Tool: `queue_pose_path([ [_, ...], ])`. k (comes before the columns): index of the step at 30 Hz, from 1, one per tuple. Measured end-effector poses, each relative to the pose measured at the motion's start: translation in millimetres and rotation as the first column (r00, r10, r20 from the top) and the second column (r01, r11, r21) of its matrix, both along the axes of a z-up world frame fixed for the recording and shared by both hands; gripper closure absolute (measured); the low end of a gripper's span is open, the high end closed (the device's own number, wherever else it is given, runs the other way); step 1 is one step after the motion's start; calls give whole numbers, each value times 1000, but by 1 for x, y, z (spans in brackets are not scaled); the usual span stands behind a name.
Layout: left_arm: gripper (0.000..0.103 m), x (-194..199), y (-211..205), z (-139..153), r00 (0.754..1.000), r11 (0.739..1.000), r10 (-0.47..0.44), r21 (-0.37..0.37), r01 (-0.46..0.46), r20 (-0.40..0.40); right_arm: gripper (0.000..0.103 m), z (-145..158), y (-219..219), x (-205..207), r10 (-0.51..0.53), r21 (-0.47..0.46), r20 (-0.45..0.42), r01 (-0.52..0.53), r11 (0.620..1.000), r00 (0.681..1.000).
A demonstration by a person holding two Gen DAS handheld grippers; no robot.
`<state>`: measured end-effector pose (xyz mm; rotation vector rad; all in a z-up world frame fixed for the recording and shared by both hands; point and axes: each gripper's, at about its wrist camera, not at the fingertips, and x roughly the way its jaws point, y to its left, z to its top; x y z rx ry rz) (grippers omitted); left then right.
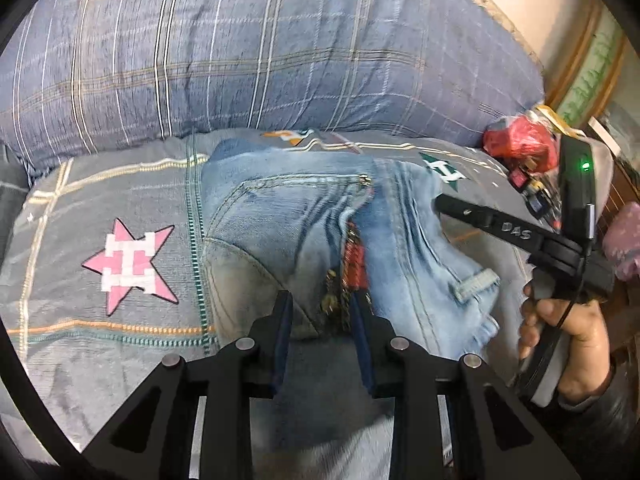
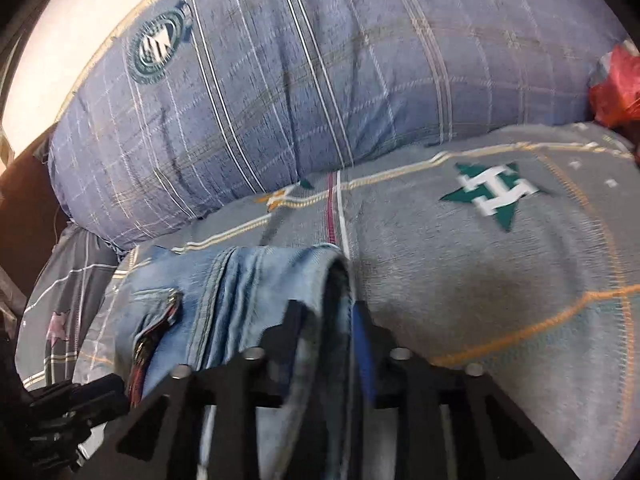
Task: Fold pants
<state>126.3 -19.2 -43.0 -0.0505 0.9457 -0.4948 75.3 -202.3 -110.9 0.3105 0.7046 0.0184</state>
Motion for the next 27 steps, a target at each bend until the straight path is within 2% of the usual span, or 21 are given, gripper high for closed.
queue_pose_path([
  [1,73,-6,1,3,1000,1000,-9,6,9,13,56,6,2,-10,0,-14,16,0,1000,1000],
  [2,73,-8,1,5,1000,1000,-16,9,16,19,45,13,3,-20,1,-21,35,0,1000,999],
  [3,73,-13,0,7,999,1000,-27,13,27,28,44,19,6,-29,1,-21,53,0,1000,999],
  [7,73,-26,-5,5,998,998,-55,26,54,35,44,36,31,-73,92,-21,129,-90,996,987],
  [10,73,-29,-9,-11,999,998,-52,20,53,-12,47,28,52,-88,166,-17,144,-166,986,976],
  [11,73,-30,-10,-17,999,999,-48,26,48,-20,53,18,58,-89,188,-8,120,-188,982,975],
  [12,73,-32,-10,-20,999,998,-50,23,50,-14,62,5,61,-90,190,-27,87,-188,982,978],
  [13,73,-33,-10,-22,998,998,-55,13,56,-13,66,-8,64,-86,182,-63,45,-179,982,982],
  [14,73,-33,-9,-22,998,998,-55,9,55,-11,66,-19,63,-83,179,-79,23,-177,981,984],
  [16,73,-35,-7,-18,998,999,-54,9,54,-12,66,-28,55,-84,186,-43,69,-183,982,980],
  [20,73,-43,3,-4,999,999,-34,13,33,26,65,-18,57,-86,175,-38,54,-173,984,983],
  [22,73,-48,11,-1,999,999,-27,24,26,47,64,-7,52,-96,155,-2,79,-156,988,985],
  [26,73,-48,12,-18,1000,999,-26,34,26,5,63,1,46,-111,139,2,94,-140,990,986],
  [27,73,-49,11,-21,1000,999,-21,27,21,2,56,-4,46,-110,139,1,74,-140,990,987],
])
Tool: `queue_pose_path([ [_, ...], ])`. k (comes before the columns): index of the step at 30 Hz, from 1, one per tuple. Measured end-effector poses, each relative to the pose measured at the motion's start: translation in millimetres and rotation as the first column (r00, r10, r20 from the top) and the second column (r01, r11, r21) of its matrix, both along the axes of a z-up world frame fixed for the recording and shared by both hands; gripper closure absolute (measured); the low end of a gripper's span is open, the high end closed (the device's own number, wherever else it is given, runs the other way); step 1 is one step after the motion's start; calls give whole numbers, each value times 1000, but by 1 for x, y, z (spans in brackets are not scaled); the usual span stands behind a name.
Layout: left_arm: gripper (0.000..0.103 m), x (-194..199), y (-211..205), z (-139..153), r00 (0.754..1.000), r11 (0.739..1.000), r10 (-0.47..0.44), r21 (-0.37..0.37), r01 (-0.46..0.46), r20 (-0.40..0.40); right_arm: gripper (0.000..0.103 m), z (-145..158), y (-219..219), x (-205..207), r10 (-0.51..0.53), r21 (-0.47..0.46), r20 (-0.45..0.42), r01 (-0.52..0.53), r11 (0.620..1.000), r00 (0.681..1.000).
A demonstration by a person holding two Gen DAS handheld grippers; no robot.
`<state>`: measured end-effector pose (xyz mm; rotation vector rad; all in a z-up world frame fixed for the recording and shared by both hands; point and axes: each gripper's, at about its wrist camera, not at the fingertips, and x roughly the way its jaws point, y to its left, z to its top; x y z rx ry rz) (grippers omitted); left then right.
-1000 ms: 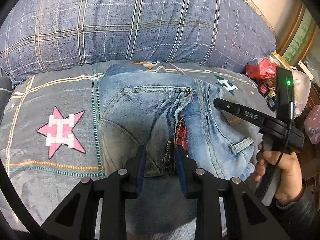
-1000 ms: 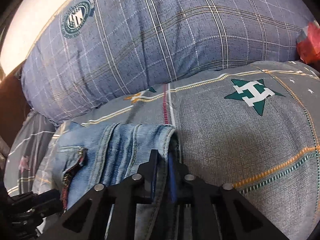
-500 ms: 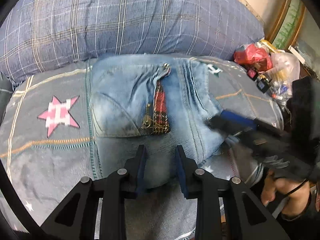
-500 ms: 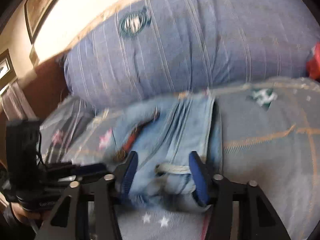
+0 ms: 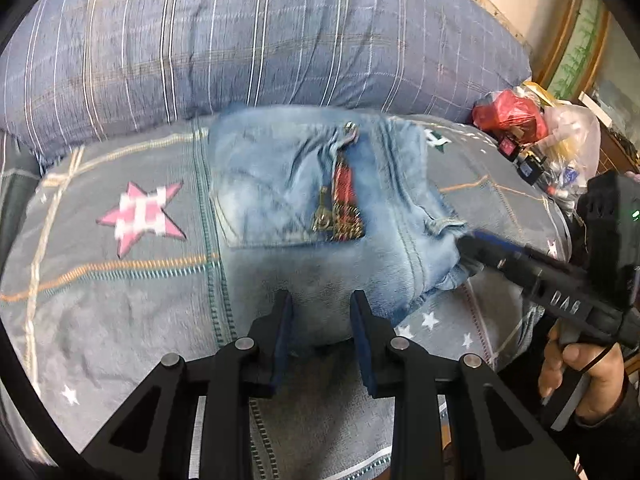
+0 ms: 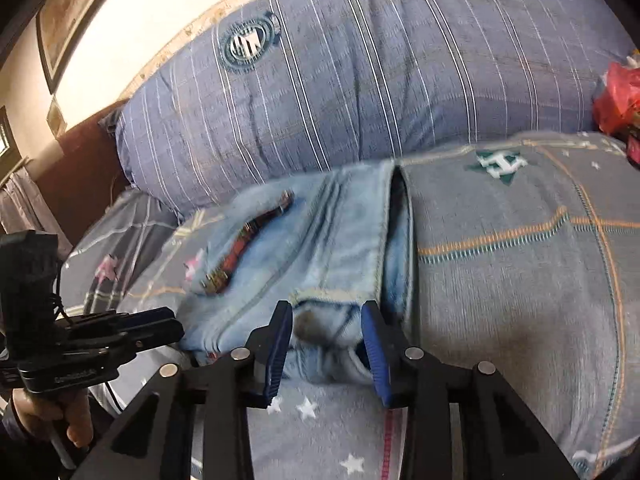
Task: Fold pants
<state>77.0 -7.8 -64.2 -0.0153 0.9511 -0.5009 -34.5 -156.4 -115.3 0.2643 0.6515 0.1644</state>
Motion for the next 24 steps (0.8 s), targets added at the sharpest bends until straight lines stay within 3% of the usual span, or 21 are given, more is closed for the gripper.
queue_pose_path([
  [2,73,-1,1,-2,1000,1000,10,-15,-10,6,52,-20,0,7,16,16,-63,-15,1000,998],
  [5,73,0,8,3,1000,999,2,-38,-2,-12,52,-19,-5,5,27,72,-47,-24,997,999],
  [7,73,2,16,8,1000,997,12,-72,-14,-25,46,-14,-16,4,46,165,-26,-41,985,999],
  [8,72,4,21,12,999,995,26,-94,-29,-28,38,-11,-27,2,43,204,-15,-39,978,999],
  [10,66,10,32,18,997,987,59,-148,-64,-40,31,-8,-41,3,17,260,-12,-13,966,1000],
  [12,49,16,42,19,993,977,103,-181,-111,-49,30,-13,-57,7,-8,328,-39,20,945,999],
  [16,48,28,49,15,987,973,141,-174,-152,-71,30,-30,-72,17,15,454,-96,31,891,995],
  [21,38,45,48,8,981,966,159,-185,-178,-111,27,-46,-67,28,33,459,-137,34,888,990],
  [24,37,58,46,3,975,961,170,-193,-197,-143,21,-50,-61,35,42,472,-125,22,881,991],
])
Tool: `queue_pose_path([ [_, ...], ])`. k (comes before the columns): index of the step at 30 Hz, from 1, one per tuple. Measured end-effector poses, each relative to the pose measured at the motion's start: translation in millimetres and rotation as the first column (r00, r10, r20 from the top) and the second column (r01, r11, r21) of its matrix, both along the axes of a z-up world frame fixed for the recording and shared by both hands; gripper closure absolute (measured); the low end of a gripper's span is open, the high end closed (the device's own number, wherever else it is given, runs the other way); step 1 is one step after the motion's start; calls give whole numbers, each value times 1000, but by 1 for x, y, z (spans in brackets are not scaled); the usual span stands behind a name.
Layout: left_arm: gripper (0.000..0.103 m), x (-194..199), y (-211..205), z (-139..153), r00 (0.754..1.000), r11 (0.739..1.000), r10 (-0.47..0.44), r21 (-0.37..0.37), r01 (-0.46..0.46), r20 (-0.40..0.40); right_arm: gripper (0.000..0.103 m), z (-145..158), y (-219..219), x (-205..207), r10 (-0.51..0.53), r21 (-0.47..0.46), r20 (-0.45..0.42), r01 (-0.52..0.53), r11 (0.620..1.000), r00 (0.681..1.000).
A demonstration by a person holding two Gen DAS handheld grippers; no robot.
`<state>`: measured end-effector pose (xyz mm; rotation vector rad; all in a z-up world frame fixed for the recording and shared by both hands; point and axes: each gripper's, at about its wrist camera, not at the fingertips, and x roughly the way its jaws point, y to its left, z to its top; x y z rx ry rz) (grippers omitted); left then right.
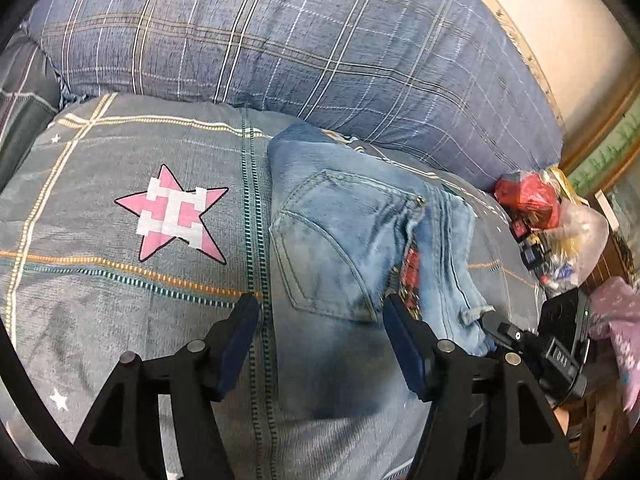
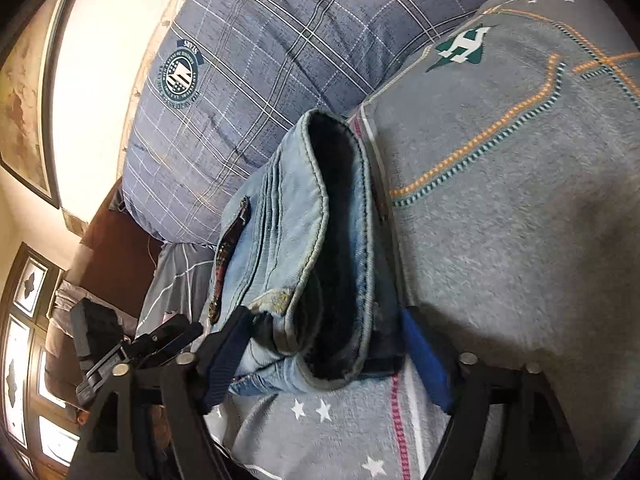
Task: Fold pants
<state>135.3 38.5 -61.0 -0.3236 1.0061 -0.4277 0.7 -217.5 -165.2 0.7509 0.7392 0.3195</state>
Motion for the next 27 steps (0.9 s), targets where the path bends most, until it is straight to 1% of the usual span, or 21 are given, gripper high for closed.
queue_pose_path([
  [3,36,11,-7,-6,1000,1000,-7,7,7,-25,20,1,1,4,23,-15,15,-23,1000,1000],
  [8,36,29,-17,-12,999,999,-25,23,26,-41,19,6,6,19,64,-45,40,-62,997,997],
  [11,36,36,-21,-14,999,999,-31,31,32,-38,19,7,9,25,92,-59,64,-89,994,994],
  [15,33,41,-27,-15,999,998,-39,55,40,-22,21,7,15,25,124,-113,105,-112,987,987],
  [21,31,46,-29,-16,999,997,-44,63,44,-11,22,7,20,28,133,-159,118,-114,981,984],
  [25,29,50,-29,-17,999,996,-48,68,49,-8,22,9,24,35,144,-184,109,-122,975,984],
  [27,28,55,-28,-20,998,997,-54,51,55,-20,22,10,24,43,156,-189,103,-135,973,982],
])
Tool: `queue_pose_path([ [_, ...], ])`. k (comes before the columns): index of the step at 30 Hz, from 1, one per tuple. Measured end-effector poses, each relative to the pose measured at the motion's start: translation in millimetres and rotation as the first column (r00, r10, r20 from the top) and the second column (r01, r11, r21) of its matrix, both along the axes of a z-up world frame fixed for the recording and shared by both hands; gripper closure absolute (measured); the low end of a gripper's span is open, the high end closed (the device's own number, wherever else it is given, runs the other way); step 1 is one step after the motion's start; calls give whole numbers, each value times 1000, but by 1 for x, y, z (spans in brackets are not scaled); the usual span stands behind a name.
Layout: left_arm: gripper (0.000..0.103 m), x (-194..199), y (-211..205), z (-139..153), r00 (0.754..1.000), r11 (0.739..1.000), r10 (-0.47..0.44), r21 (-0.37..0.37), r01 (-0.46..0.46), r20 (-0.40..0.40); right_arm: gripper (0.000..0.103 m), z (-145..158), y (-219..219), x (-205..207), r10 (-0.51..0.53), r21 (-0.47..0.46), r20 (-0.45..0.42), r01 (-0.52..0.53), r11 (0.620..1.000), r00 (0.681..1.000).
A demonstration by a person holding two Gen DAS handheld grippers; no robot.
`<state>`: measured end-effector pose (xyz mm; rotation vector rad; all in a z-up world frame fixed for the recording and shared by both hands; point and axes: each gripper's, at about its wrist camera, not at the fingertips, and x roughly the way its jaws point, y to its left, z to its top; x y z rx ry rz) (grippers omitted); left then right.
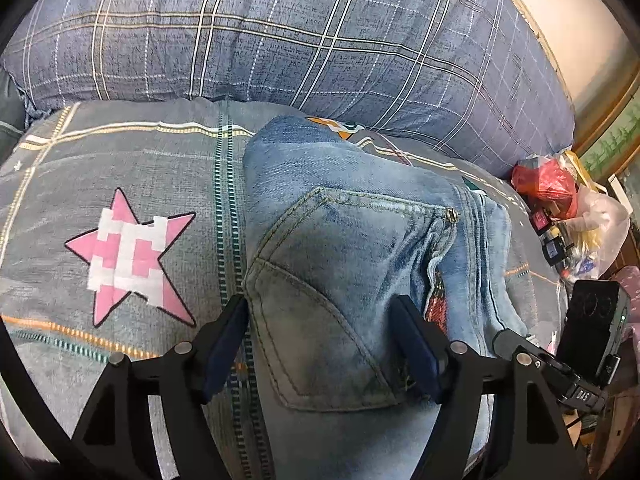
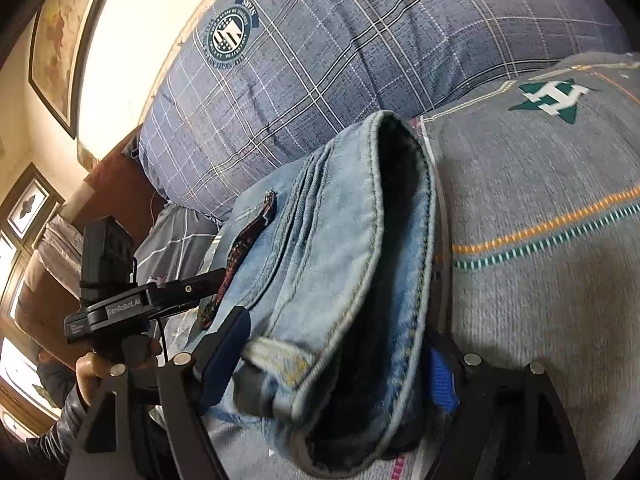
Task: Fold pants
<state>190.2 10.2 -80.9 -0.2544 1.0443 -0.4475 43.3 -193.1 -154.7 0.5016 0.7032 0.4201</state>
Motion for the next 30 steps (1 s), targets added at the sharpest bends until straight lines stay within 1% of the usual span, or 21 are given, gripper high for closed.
queue_pose_path([
  [1,28,3,1,-2,1000,1000,-4,-15,3,-12,22,0,1,3,3,1,-3,-3,1000,1000],
  [2,27,7,2,-6,1000,999,-8,-35,7,-25,25,-1,1,6,8,-1,-6,-8,1000,1000],
  [4,27,11,4,-12,999,998,-11,-62,9,-40,33,-2,2,11,9,-22,-8,-9,1000,1000],
  [5,27,12,4,-15,999,997,-3,-78,0,-38,39,-3,3,12,4,-34,-10,-5,999,1000],
  [6,29,11,3,-14,1000,997,1,-77,-3,-27,43,-3,2,12,-1,-40,-10,1,999,1000],
  [7,32,9,0,-14,1000,998,1,-63,-2,-13,46,-3,1,11,-7,-40,-11,6,999,1000],
  [8,36,7,-4,-12,1000,999,3,-47,-3,3,50,-3,0,10,-16,-42,-12,15,999,1000],
  [9,43,4,-6,-10,1000,999,4,-36,-4,16,52,-1,1,9,-22,-52,-10,21,998,1000],
  [10,48,3,-9,-7,1000,1000,2,-31,-2,25,53,1,3,8,-24,-67,-5,24,997,1000],
  [11,54,1,-11,-3,999,1000,2,-26,-1,34,55,5,7,6,-25,-98,7,26,995,1000],
  [12,58,-1,-15,3,999,1000,-1,-12,2,48,56,9,10,5,-23,-118,18,25,993,1000],
  [13,60,-4,-21,10,997,1000,-17,12,16,70,57,13,13,3,-21,-126,30,25,992,999],
  [15,66,-10,-33,24,992,998,-53,45,48,112,59,21,13,1,-24,-105,47,29,994,999],
  [16,66,-12,-39,32,989,997,-69,49,63,128,59,24,12,-1,-26,-96,55,31,995,998],
  [20,68,-17,-50,61,980,996,-87,37,82,181,60,41,12,-6,-37,-96,85,45,994,996],
  [23,68,-18,-48,78,975,996,-87,11,87,202,60,58,11,-10,-49,-95,117,60,994,992],
  [26,68,-16,-41,96,972,996,-87,0,89,219,60,76,12,-12,-47,-95,151,62,994,987],
  [30,68,-11,-18,117,970,998,-52,-7,56,238,60,100,26,-5,-19,-110,184,40,993,983],
])
